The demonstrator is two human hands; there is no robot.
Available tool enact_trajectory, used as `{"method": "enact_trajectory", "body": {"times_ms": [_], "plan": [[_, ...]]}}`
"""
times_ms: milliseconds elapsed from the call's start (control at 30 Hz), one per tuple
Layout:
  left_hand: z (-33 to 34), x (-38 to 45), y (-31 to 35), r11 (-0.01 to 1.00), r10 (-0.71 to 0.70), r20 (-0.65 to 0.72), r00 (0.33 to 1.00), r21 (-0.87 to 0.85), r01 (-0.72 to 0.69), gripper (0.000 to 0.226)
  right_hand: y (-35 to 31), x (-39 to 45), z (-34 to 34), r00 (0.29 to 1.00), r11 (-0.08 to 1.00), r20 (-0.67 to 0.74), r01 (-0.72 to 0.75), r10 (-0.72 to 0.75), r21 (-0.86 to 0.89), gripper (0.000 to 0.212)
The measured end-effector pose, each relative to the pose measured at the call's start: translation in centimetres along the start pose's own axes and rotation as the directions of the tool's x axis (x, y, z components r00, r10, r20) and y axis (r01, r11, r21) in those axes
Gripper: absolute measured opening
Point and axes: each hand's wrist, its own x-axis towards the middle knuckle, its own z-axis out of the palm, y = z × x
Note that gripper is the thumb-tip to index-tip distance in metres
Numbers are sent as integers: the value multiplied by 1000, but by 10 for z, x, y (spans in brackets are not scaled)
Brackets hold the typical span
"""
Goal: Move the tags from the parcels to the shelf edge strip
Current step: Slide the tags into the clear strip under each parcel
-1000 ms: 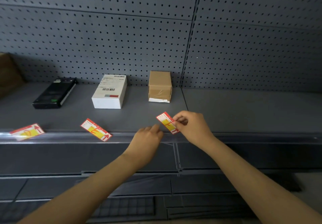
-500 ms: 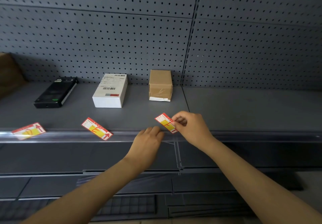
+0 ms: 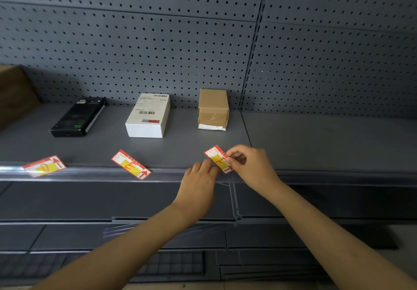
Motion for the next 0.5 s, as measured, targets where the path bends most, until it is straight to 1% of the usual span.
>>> {"method": "enact_trajectory", "body": {"times_ms": [133,233,367,500], "plan": [[0,2,2,999,-27,-17,999,-46,26,50,-2,-1,0,1000,1000,-20,1,-1,28,10],[0,1,1,998,-18,-17,1000,-57,17,45,0,-1,-1,999,999,-36,-12,14,47,10],[-2,0,1,999,4,5,1000,-44,-4,50,5,-3,4,1000,999,7,4,-4,-38,10],[-3,-7,0,999,30,32,999,16,-31,52,11,-4,14,999,992,27,43,-40,-122,9]]}}
